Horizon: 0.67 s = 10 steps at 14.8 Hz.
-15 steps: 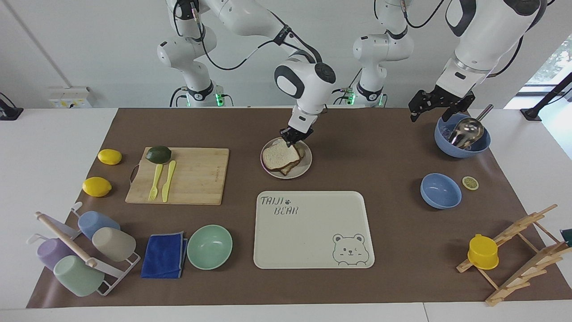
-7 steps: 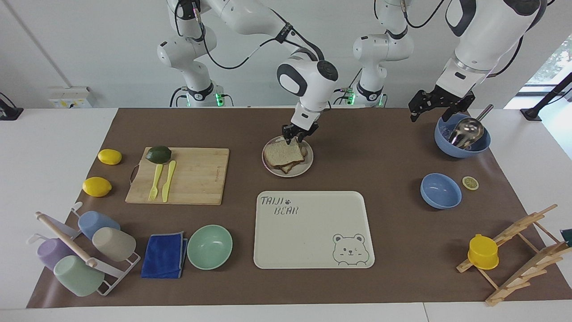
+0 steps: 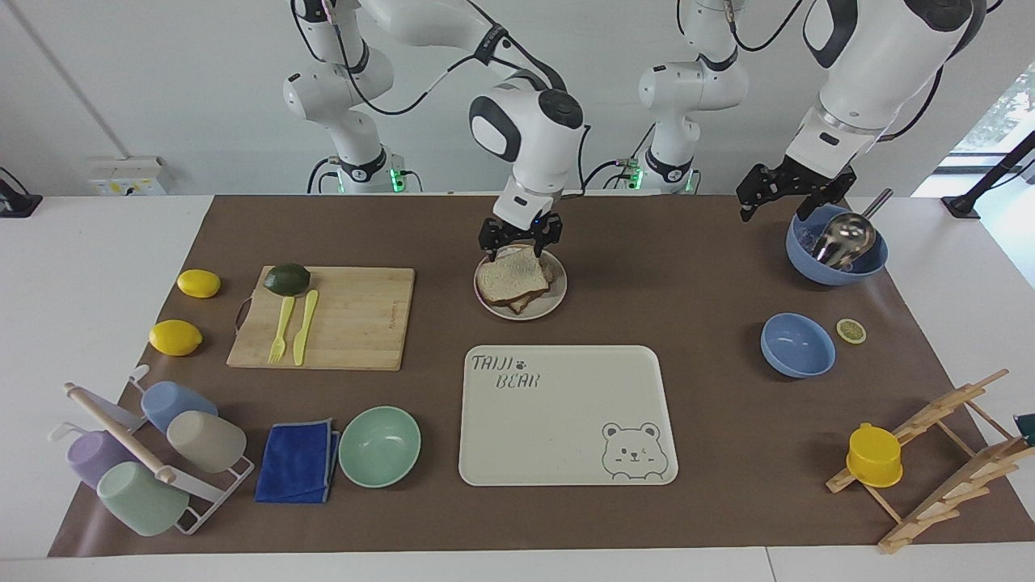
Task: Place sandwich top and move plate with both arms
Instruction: 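Release the bread and withdraw the right gripper while the left gripper reaches forward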
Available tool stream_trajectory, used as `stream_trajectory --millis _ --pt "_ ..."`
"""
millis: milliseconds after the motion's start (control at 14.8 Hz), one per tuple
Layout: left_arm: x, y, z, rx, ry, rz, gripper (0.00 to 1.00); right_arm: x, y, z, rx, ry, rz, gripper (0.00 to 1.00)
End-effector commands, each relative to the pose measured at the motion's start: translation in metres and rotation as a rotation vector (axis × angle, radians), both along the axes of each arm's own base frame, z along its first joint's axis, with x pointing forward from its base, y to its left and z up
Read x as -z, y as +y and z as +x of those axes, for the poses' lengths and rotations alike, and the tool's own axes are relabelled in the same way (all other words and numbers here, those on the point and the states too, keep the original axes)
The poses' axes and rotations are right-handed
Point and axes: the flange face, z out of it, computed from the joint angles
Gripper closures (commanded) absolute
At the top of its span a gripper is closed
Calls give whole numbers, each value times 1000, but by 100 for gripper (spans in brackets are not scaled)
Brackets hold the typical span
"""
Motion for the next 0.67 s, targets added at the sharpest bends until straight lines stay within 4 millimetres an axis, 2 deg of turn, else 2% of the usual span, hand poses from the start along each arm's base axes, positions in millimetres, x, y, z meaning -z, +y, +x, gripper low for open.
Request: stream_trajectory --millis 0,135,270,472,607 --pt "9 -6 -12 -2 -27 15 0 -39 -70 19 21 38 -6 0" --pt "24 -25 -14 33 -25 10 0 -52 -125 34 46 86 -26 0" --pt "43 -51 -20 65 -4 12 0 -87 -177 42 135 86 65 0" --pt "87 -87 -29 11 -8 -42 0 -131 -241 41 197 101 112 0" --pt "122 -115 -37 39 -9 -48 0 -149 -293 46 200 137 116 0"
